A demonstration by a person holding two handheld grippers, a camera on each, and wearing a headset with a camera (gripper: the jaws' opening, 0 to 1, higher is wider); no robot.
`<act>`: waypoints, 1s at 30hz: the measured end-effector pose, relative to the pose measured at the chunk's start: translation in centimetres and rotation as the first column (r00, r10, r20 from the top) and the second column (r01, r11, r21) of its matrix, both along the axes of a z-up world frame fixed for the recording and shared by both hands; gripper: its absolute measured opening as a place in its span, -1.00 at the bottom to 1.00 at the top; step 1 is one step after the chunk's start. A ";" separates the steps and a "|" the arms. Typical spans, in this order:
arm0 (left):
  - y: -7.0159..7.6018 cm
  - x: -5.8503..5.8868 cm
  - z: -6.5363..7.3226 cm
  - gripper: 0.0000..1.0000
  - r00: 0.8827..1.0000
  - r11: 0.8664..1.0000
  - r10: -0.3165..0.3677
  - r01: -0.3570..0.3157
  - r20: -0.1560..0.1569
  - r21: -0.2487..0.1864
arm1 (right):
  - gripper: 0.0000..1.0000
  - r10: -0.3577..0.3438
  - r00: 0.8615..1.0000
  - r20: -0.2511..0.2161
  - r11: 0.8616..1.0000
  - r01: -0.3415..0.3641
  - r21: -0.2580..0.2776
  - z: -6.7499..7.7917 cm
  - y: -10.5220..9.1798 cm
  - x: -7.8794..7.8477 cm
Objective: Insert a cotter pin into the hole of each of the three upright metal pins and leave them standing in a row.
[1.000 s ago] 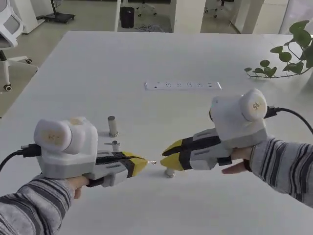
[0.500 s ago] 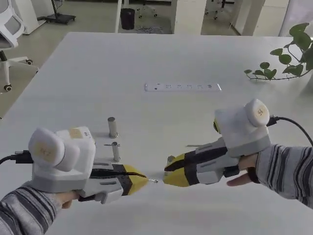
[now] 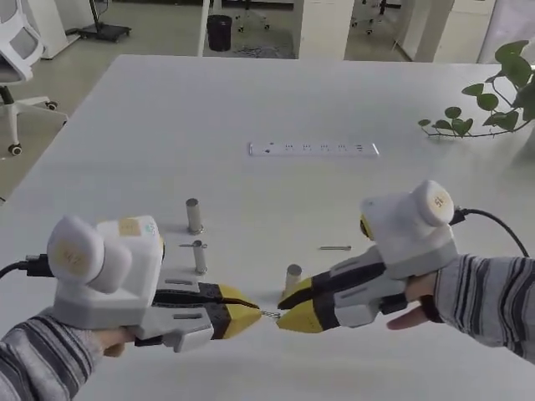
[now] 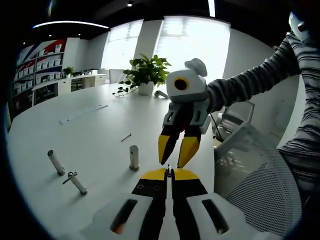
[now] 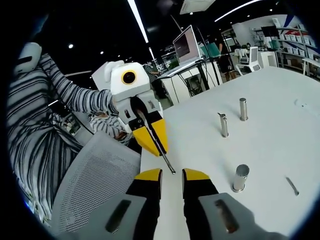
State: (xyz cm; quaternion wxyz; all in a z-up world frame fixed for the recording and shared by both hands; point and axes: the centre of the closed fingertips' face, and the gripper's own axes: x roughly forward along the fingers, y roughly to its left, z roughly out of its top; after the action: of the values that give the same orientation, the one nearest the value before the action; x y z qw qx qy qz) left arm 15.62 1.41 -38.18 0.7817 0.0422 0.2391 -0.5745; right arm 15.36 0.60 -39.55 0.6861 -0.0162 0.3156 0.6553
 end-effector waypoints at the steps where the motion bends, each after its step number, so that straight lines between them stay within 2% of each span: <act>1: -0.1 0.0 0.1 -1.00 1.000 1.000 0.000 0.000 -0.001 -0.005 | -0.79 0.004 1.000 0.001 1.000 -0.004 0.001 0.0 0.1 0.0; 12: -0.4 -0.2 0.4 -1.00 1.000 1.000 -0.010 0.010 -0.003 -0.030 | -0.93 0.035 0.999 0.006 0.999 -0.035 -0.002 -0.1 0.3 -0.1; 14: -0.4 -0.3 0.6 -1.00 1.000 0.999 -0.009 0.009 -0.013 -0.045 | -0.98 0.034 0.999 0.009 0.999 -0.034 -0.002 -0.1 0.3 -0.1; 18: -0.3 -0.2 0.6 -1.00 1.000 0.999 -0.007 0.006 -0.012 -0.044 | -0.98 0.036 0.999 0.013 0.999 -0.036 -0.001 0.0 0.3 0.0; 23: -0.3 -0.1 0.4 -1.00 1.000 0.999 -0.009 0.008 -0.012 -0.043 | -1.00 0.066 0.997 0.045 0.998 -0.066 -0.018 0.0 0.1 0.0; 25: -0.3 0.0 0.5 -1.00 1.000 0.999 -0.008 0.008 -0.010 -0.044 | -1.00 0.085 0.993 0.087 0.996 -0.083 -0.032 0.0 0.1 0.0; 30: -0.4 0.1 0.1 -1.00 1.000 0.999 -0.015 0.015 -0.002 -0.031 | -1.00 0.136 0.979 0.149 0.989 -0.124 -0.085 -0.3 0.1 -0.1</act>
State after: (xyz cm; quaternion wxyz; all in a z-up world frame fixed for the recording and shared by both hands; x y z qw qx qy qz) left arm 15.68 1.02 -38.03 0.7777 0.0314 0.2307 -0.5839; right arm 15.28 0.66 -39.86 0.6632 -0.1135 0.2842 0.6830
